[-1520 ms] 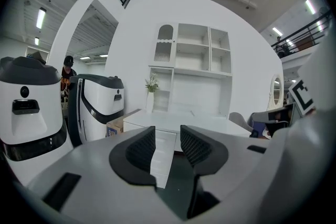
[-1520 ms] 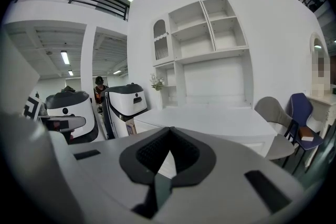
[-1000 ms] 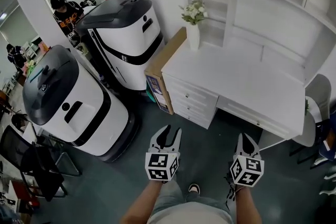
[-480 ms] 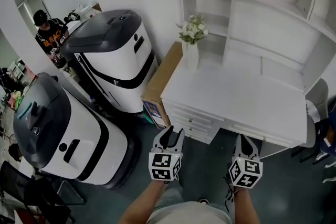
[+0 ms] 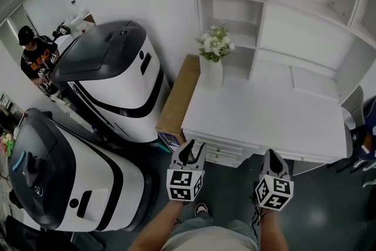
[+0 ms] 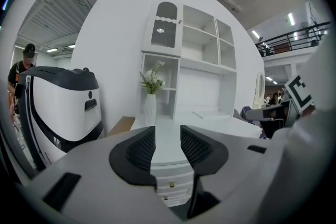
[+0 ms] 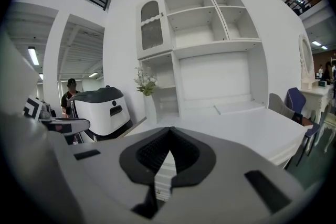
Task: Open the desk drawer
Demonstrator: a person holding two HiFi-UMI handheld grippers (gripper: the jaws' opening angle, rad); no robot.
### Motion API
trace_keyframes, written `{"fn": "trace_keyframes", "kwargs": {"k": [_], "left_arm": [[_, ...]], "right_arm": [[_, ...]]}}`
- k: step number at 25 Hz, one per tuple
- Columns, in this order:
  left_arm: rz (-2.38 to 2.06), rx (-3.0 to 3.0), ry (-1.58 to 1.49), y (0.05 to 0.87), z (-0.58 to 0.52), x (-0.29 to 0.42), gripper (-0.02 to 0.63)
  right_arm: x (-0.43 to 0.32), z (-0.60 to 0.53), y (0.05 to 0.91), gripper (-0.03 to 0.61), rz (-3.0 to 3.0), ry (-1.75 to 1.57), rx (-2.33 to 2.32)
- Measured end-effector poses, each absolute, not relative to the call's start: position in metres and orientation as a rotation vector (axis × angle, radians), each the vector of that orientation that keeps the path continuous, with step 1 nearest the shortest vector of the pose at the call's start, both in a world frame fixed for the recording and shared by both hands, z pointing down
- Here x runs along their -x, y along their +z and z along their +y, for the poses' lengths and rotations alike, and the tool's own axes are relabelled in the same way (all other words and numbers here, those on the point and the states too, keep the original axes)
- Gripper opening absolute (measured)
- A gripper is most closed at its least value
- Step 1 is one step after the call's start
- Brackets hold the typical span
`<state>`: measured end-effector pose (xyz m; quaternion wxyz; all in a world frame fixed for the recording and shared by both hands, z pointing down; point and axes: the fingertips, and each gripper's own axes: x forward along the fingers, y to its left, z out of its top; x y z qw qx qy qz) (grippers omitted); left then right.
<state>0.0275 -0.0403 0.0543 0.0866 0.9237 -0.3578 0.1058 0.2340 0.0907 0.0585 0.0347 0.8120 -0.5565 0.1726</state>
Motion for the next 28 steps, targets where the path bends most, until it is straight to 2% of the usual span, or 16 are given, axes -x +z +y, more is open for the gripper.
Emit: {"fn": "trace_keyframes", "kwargs": {"k": [19,28], "left_arm": [[-1.052,-2.677,0.441,0.113,-0.028,-0.048,0.161],[-1.069,-2.584,0.512,0.211,-0.01,-0.035,0.161]], "right_arm": [[-0.241,0.084,0.109,0.008,-1.723,0.646,-2.363],[-0.229,0.085,0.182,0.008,-1.72,0.696,-2.252]]}}
